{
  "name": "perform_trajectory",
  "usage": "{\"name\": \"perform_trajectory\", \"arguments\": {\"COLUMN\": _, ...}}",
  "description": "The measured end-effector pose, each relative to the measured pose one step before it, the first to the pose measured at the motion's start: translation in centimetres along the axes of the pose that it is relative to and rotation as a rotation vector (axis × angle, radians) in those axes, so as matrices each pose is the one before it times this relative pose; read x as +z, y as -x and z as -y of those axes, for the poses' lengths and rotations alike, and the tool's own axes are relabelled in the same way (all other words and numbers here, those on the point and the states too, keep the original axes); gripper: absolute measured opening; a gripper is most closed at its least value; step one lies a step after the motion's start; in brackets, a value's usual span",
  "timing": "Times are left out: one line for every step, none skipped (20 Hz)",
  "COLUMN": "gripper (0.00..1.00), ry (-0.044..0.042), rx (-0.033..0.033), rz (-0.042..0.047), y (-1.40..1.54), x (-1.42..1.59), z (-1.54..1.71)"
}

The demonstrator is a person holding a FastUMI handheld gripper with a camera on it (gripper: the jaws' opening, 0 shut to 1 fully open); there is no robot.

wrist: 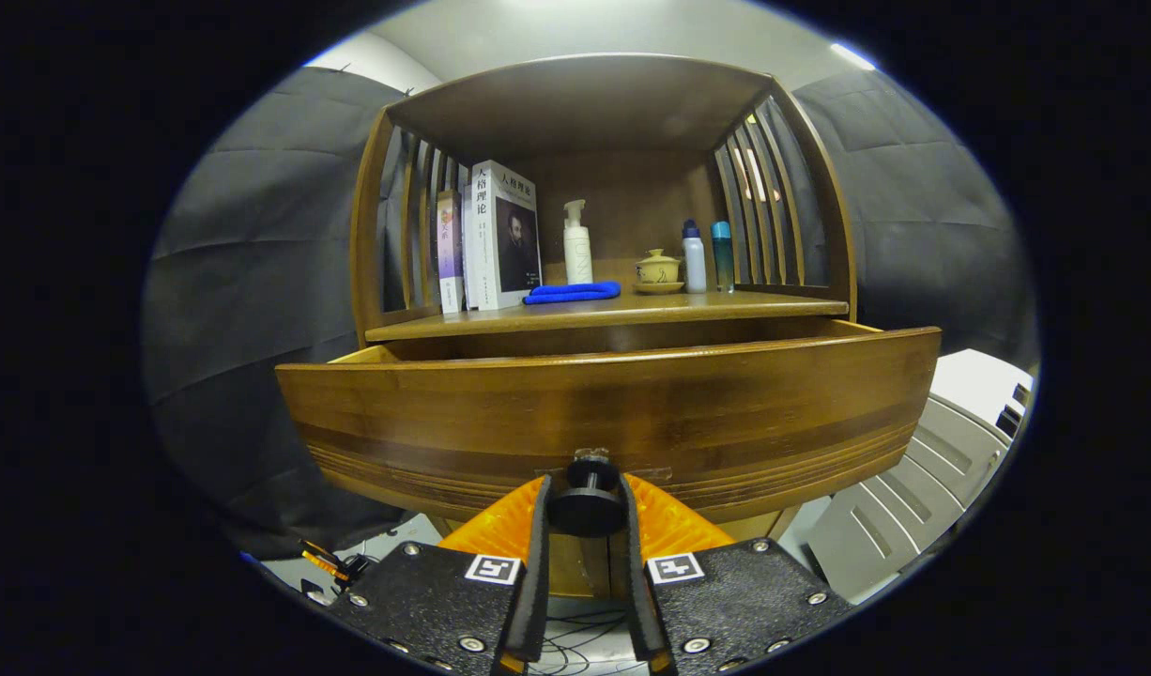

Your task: Pull open the drawer, take out the items inside it, and place them on the countertop above the cabinet.

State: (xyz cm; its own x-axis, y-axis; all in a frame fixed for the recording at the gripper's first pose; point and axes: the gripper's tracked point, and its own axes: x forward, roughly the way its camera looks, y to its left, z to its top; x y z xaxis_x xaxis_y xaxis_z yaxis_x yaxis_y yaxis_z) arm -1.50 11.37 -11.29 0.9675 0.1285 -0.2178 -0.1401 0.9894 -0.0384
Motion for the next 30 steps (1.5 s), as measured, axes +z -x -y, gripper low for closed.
{"name": "perform_trajectory", "arguments": {"gripper": 0.35, "ry": 0.0065, "rx": 0.00756, "rz": 0.01518, "y": 0.191, "x": 0.154, "z": -0.278}}
{"name": "perform_trajectory", "arguments": {"gripper": 0.35, "ry": 0.00977, "rx": -0.00003, "rz": -0.01201, "y": 0.589, "x": -0.347, "z": -0.078}}
{"name": "perform_trajectory", "arguments": {"gripper": 0.35, "ry": -0.00055, "rx": -0.00185, "rz": 0.00835, "y": 0.492, "x": 0.066, "z": -0.038}}
{"name": "perform_trajectory", "arguments": {"gripper": 0.35, "ry": -0.00436, "rx": 0.00222, "rz": -0.00276, "y": 0.459, "x": -0.233, "z": -0.102}}
{"name": "perform_trajectory", "arguments": {"gripper": 0.35, "ry": -0.00054, "rx": 0.00649, "rz": 0.00281, "y": 0.39, "x": -0.063, "z": -0.233}}
{"name": "perform_trajectory", "arguments": {"gripper": 0.35, "ry": 0.00307, "rx": 0.00452, "rz": 0.0014, "y": 0.373, "x": -0.095, "z": -0.052}}
{"name": "perform_trajectory", "arguments": {"gripper": 0.35, "ry": 0.00174, "rx": 0.00509, "rz": -0.00108, "y": 0.15, "x": -0.068, "z": -0.06}}
{"name": "perform_trajectory", "arguments": {"gripper": 0.35, "ry": -0.00498, "rx": 0.00511, "rz": -0.00602, "y": 0.106, "x": -0.027, "z": -0.076}}
{"name": "perform_trajectory", "arguments": {"gripper": 0.35, "ry": -0.00861, "rx": 0.00256, "rz": -0.00761, "y": 0.199, "x": -0.122, "z": -0.047}}
{"name": "perform_trajectory", "arguments": {"gripper": 0.35, "ry": -0.00392, "rx": 0.00355, "rz": -0.00191, "y": 0.312, "x": -0.055, "z": -0.097}}
{"name": "perform_trajectory", "arguments": {"gripper": 0.35, "ry": 0.00575, "rx": 0.00493, "rz": 0.00046, "y": 0.381, "x": -0.088, "z": -0.129}}
{"name": "perform_trajectory", "arguments": {"gripper": 0.35, "ry": 0.01001, "rx": 0.00458, "rz": 0.00313, "y": 0.325, "x": -0.046, "z": -0.086}}
{"name": "perform_trajectory", "arguments": {"gripper": 0.35, "ry": 0.00581, "rx": 0.00683, "rz": 0.00231, "y": 0.445, "x": -0.199, "z": -0.117}}
{"name": "perform_trajectory", "arguments": {"gripper": 0.35, "ry": 0.00843, "rx": 0.00717, "rz": -0.00454, "y": 0.4, "x": -0.149, "z": -0.082}}
{"name": "perform_trajectory", "arguments": {"gripper": 0.35, "ry": 0.00006, "rx": 0.00873, "rz": -0.0016, "y": 0.494, "x": -0.152, "z": -0.122}}
{"name": "perform_trajectory", "arguments": {"gripper": 0.35, "ry": -0.00073, "rx": 0.00822, "rz": -0.00551, "y": 0.519, "x": -0.131, "z": -0.093}}
{"name": "perform_trajectory", "arguments": {"gripper": 0.36, "ry": 0.00004, "rx": 0.00997, "rz": 0.0027, "y": 0.583, "x": -0.193, "z": -0.251}}
{"name": "perform_trajectory", "arguments": {"gripper": 0.37, "ry": 0.00752, "rx": 0.00543, "rz": 0.00363, "y": 0.302, "x": -0.085, "z": -0.102}}
{"name": "perform_trajectory", "arguments": {"gripper": 0.38, "ry": 0.00892, "rx": 0.00283, "rz": 0.00858, "y": 0.107, "x": -0.013, "z": 0.048}}
{"name": "perform_trajectory", "arguments": {"gripper": 0.38, "ry": -0.00547, "rx": 0.00297, "rz": 0.00846, "y": 0.025, "x": 0.045, "z": 0.037}}
{"name": "perform_trajectory", "arguments": {"gripper": 0.39, "ry": -0.01052, "rx": 0.009, "rz": -0.00115, "y": -0.016, "x": -0.1, "z": -0.095}}
{"name": "perform_trajectory", "arguments": {"gripper": 0.4, "ry": -0.00644, "rx": 0.01106, "rz": 0.00109, "y": 0.139, "x": 0.012, "z": -0.149}}
{"name": "perform_trajectory", "arguments": {"gripper": 0.46, "ry": 0.00887, "rx": 0.0043, "rz": 0.00672, "y": 0.12, "x": 0.298, "z": 0.098}}
{"name": "perform_trajectory", "arguments": {"gripper": 0.52, "ry": 0.01576, "rx": 0.01119, "rz": 0.01989, "y": 0.405, "x": 0.71, "z": -0.035}}
{"name": "perform_trajectory", "arguments": {"gripper": 0.58, "ry": 0.01341, "rx": 0.01186, "rz": 0.02583, "y": 0.347, "x": 0.79, "z": -0.084}}
{"name": "perform_trajectory", "arguments": {"gripper": 0.65, "ry": 0.00678, "rx": 0.01042, "rz": 0.02504, "y": 0.334, "x": 0.789, "z": 0.027}}
{"name": "perform_trajectory", "arguments": {"gripper": 0.71, "ry": -0.0016, "rx": 0.01119, "rz": 0.0245, "y": 0.384, "x": 0.865, "z": -0.049}}
{"name": "perform_trajectory", "arguments": {"gripper": 0.77, "ry": -0.0116, "rx": 0.00929, "rz": 0.0181, "y": 0.21, "x": 0.903, "z": 0.052}}
{"name": "perform_trajectory", "arguments": {"gripper": 0.83, "ry": -0.02042, "rx": 0.01018, "rz": 0.01278, "y": 0.162, "x": 0.781, "z": 0.015}}
{"name": "perform_trajectory", "arguments": {"gripper": 0.89, "ry": -0.02806, "rx": 0.01373, "rz": 0.01067, "y": 0.252, "x": 0.992, "z": -0.162}}
